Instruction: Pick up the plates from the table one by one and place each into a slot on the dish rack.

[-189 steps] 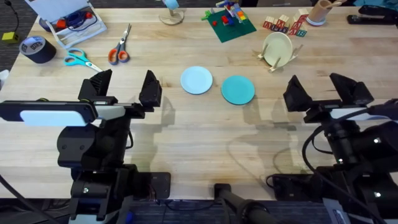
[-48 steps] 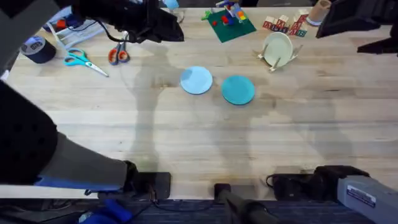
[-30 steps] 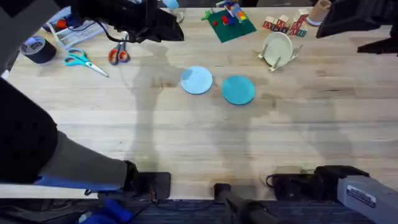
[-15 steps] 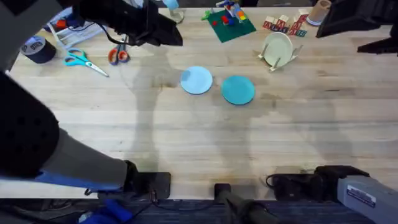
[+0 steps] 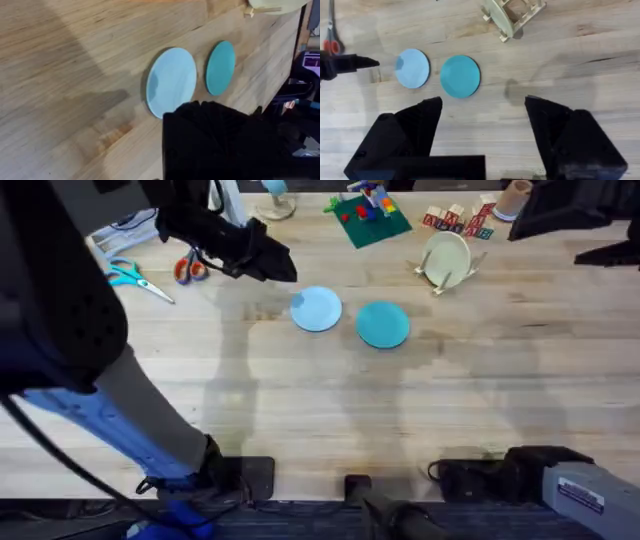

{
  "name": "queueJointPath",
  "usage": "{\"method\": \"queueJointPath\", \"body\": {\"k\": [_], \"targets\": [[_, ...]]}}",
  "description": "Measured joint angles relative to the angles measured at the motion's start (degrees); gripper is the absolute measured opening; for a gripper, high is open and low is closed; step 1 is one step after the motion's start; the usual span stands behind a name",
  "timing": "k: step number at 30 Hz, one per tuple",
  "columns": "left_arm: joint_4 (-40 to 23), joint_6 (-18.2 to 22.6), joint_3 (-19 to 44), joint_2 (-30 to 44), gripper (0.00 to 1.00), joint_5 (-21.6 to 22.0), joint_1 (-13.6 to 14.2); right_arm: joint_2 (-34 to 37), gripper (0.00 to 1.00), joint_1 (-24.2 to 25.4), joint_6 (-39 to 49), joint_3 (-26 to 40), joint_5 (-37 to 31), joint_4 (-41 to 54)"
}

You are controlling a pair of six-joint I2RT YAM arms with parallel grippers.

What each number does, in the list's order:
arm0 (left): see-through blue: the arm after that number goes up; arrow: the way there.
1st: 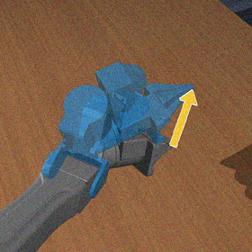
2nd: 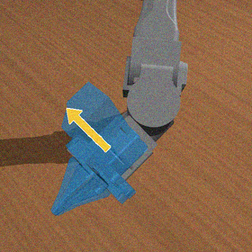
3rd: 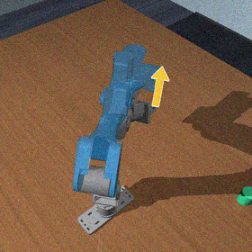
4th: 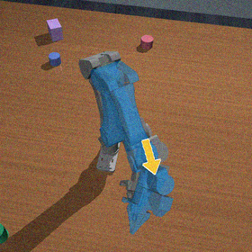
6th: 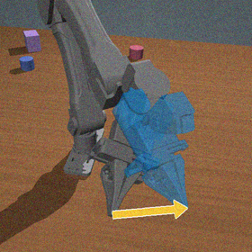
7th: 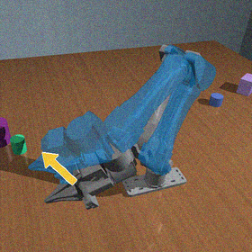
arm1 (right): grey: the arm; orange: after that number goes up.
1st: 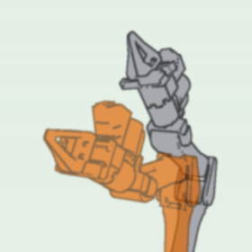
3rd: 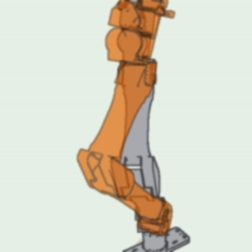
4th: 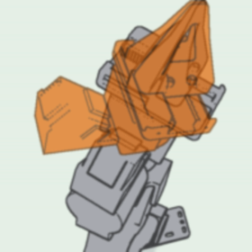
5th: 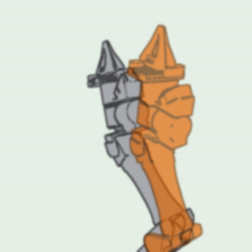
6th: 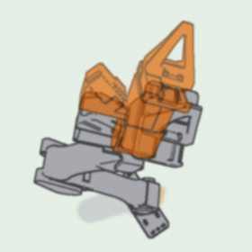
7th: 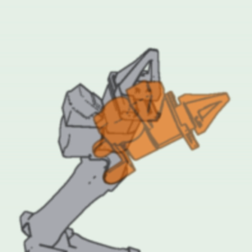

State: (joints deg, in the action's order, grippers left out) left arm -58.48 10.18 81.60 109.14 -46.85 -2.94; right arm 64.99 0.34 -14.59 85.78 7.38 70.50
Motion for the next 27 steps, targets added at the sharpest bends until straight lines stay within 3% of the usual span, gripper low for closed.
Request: {"method": "queueJointPath", "body": {"k": [17, 27], "targets": [[0.04, 2.08, 0.05, 13.07, 0.042, -0.87, -0.03, 0.0, 0.996, 0.0, -0.01, 0.0, 0.0, 0.0], [-0.24, 2.11, 0.59, 13.7, 0.042, -0.92, -0.09, 0.0, 0.996, 0.0, 0.0, 0.0, 0.0, -0.01]]}}
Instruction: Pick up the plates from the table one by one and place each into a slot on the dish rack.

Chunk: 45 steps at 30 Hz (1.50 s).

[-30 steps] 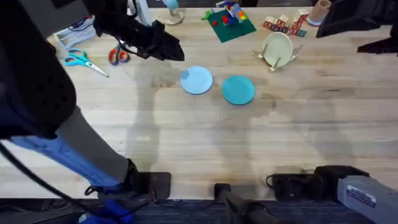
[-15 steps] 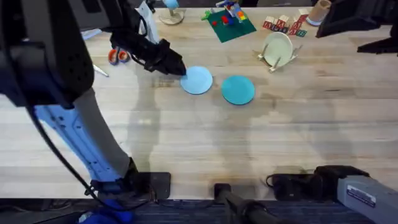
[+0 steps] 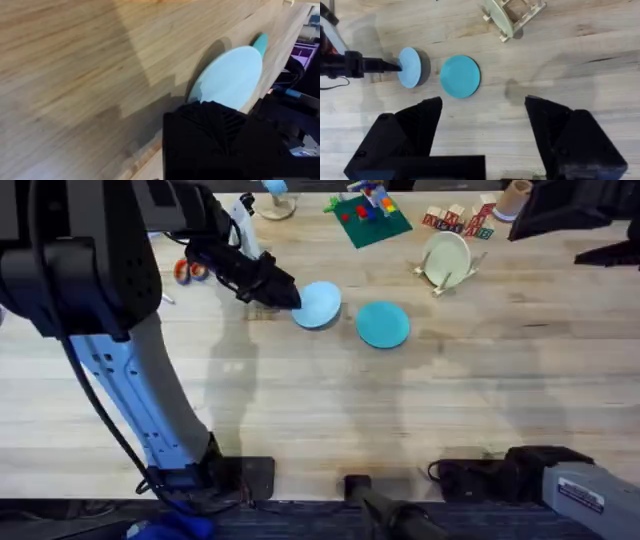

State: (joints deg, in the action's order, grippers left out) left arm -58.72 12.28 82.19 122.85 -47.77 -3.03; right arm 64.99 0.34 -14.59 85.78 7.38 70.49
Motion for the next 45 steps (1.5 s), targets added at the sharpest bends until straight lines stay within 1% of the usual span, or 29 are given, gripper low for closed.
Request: {"method": "queueJointPath", "body": {"k": [12, 20, 26, 29, 33, 37, 39, 45], "targets": [[0.06, 0.19, 0.02, 0.0, 0.042, 0.02, 0.0, 0.0, 0.995, 0.0, -0.08, 0.0, 0.29, 0.06], [1.36, 0.19, -0.67, -0.02, 0.042, -0.38, -0.1, 0.37, 0.995, 0.0, -0.96, 0.04, 6.32, 0.12], [1.86, 0.19, -1.53, -0.02, 0.042, -1.36, -0.31, 4.1, 0.995, -0.51, -3.24, 0.11, 9.16, 0.05], [1.95, 0.19, -1.57, -0.02, 0.042, -1.51, -0.31, 6.2, 0.995, -2.88, -3.91, 0.11, 9.46, 0.03], [1.95, 0.19, -1.57, -0.02, 0.042, -1.53, -0.31, 9.18, 0.996, -8.45, -4.47, 0.11, 10.02, -0.75], [1.95, 0.19, -1.57, -0.02, 0.042, -1.53, -0.31, 12.91, 0.996, -14.11, -5.86, 0.11, 10.27, -5.32], [1.95, 0.19, -1.57, -0.02, 0.042, -1.53, -0.31, 14.86, 0.995, -16.13, -6.68, -0.04, 10.4, -8.11], [1.95, 0.19, -1.57, -0.02, 0.042, -1.53, -0.31, 19.51, 0.996, -18.99, -8.61, -3.32, 11.49, -16.22]]}}
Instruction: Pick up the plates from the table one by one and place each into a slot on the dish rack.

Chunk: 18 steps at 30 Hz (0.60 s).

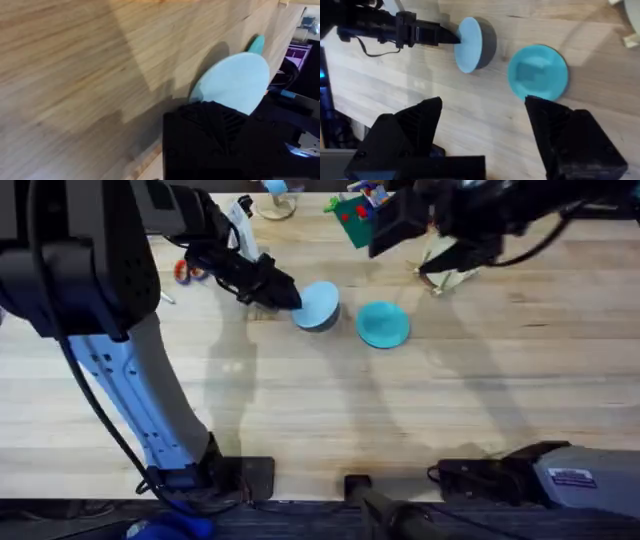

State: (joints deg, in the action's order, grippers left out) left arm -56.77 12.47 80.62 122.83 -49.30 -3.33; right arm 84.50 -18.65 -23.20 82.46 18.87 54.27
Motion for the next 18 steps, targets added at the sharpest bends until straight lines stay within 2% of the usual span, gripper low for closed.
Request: {"method": "queueJointPath", "body": {"k": [8, 18], "targets": [[0.25, 0.0, -0.02, 0.0, 0.042, -0.02, 0.02, 6.8, 0.995, -2.64, -2.24, -5.57, 6.03, -13.76], [0.27, 0.0, -0.02, 0.0, 0.042, -0.02, 0.02, 18.22, 0.995, -7.69, -5.2, -5.87, 9.61, -22.01]]}}
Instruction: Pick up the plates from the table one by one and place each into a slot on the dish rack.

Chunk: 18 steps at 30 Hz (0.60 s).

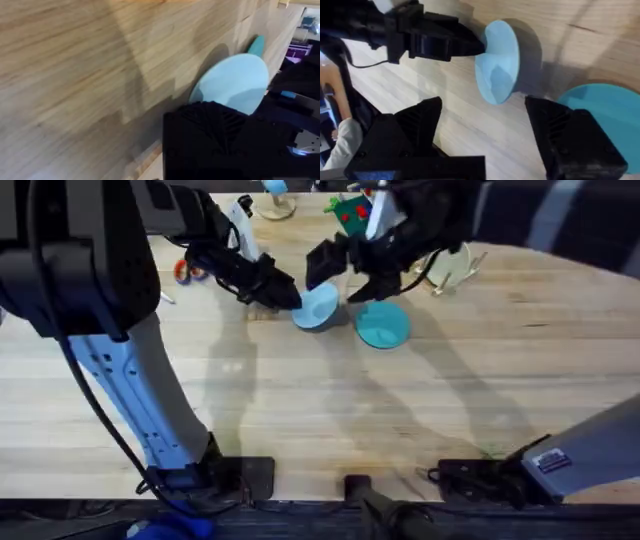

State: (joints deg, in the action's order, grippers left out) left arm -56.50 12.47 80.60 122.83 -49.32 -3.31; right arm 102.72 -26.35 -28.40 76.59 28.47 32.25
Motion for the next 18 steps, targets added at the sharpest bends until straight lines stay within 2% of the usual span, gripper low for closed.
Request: {"method": "queueJointPath", "body": {"k": [18], "targets": [[0.1, 0.0, -0.04, 0.0, 0.042, -0.02, 0.0, 3.46, 0.995, -1.95, -3.22, -0.27, 0.3, -5.24]]}}
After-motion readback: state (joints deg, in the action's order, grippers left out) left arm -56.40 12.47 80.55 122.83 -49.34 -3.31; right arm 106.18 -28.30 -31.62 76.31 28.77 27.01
